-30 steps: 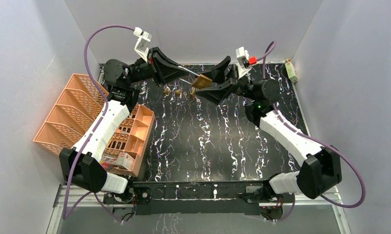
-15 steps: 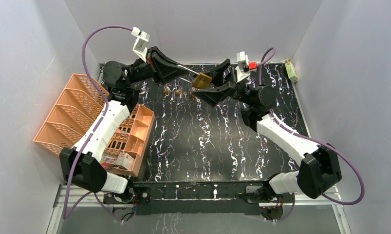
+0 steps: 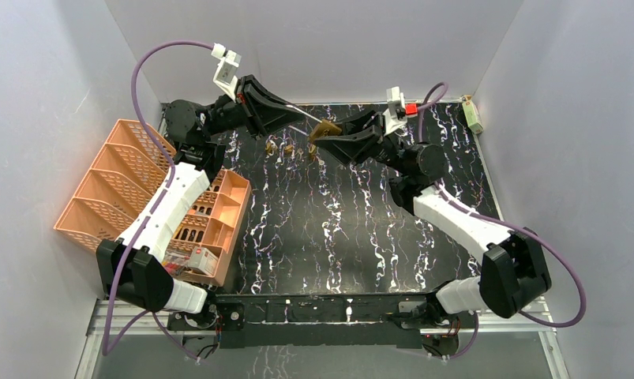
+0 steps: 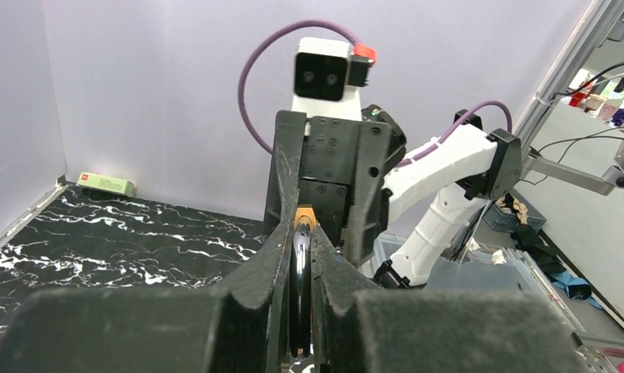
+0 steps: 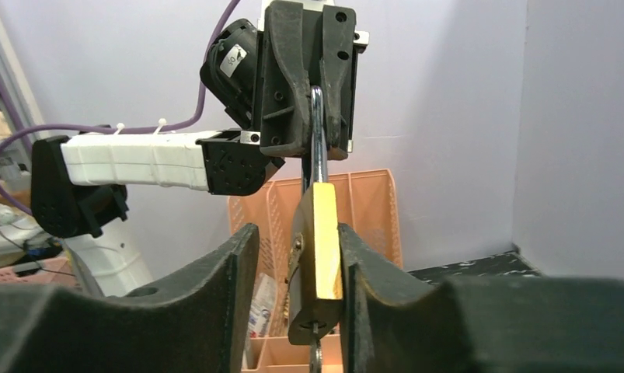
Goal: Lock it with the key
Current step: Lock the lock.
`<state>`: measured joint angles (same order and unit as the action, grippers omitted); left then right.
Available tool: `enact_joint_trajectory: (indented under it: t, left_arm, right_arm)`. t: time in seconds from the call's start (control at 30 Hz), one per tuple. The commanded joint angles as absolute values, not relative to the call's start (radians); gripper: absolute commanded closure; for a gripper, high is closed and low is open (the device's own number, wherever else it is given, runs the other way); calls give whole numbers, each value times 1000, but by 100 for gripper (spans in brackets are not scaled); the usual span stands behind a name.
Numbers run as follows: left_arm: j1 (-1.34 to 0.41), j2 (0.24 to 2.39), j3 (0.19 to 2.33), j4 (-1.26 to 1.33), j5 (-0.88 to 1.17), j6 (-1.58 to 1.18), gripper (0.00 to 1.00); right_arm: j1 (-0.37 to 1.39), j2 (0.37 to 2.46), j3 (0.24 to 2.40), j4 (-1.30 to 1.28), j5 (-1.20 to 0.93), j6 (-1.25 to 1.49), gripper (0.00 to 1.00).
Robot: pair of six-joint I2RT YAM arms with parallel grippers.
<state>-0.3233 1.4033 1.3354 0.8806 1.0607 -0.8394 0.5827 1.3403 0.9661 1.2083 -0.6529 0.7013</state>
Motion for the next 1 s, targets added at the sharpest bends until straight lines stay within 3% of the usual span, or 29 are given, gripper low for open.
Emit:
enact_joint_trajectory:
  t: [0.0, 0.23, 0.33, 0.47, 0.57, 0.7, 0.87, 0.97]
  left_arm:
    - [-316, 1359, 1371, 973, 993, -839, 100]
    - [-316, 1361, 1364, 997, 980, -846, 100]
    - [-315, 1364, 1362, 1009, 976, -849, 100]
    - [-315, 1368, 1361, 1024, 974, -857, 100]
    - [-316, 1368, 1355, 1034, 973, -859, 100]
    - [-316, 1369, 1343, 1037, 980, -860, 100]
    - [-295, 1356, 1319, 1037, 1022, -875, 100]
    - [-261, 1328, 1287, 1035, 1035, -877, 100]
  right_arm:
    - [591, 1386, 1018, 1376, -666, 796, 57]
    - [614, 1436, 1023, 1469, -628, 844, 59]
    - [618, 1452, 1029, 1506, -612, 861, 49]
    - [623, 1465, 1043, 1526, -596, 872, 49]
    - [627, 1481, 1063, 1550, -591, 890, 61]
    - [628, 1511, 1102, 1580, -593, 922, 100]
    - [629, 1473, 1129, 1511, -639, 897, 100]
    - [621, 1411, 1146, 1325, -703, 811, 100]
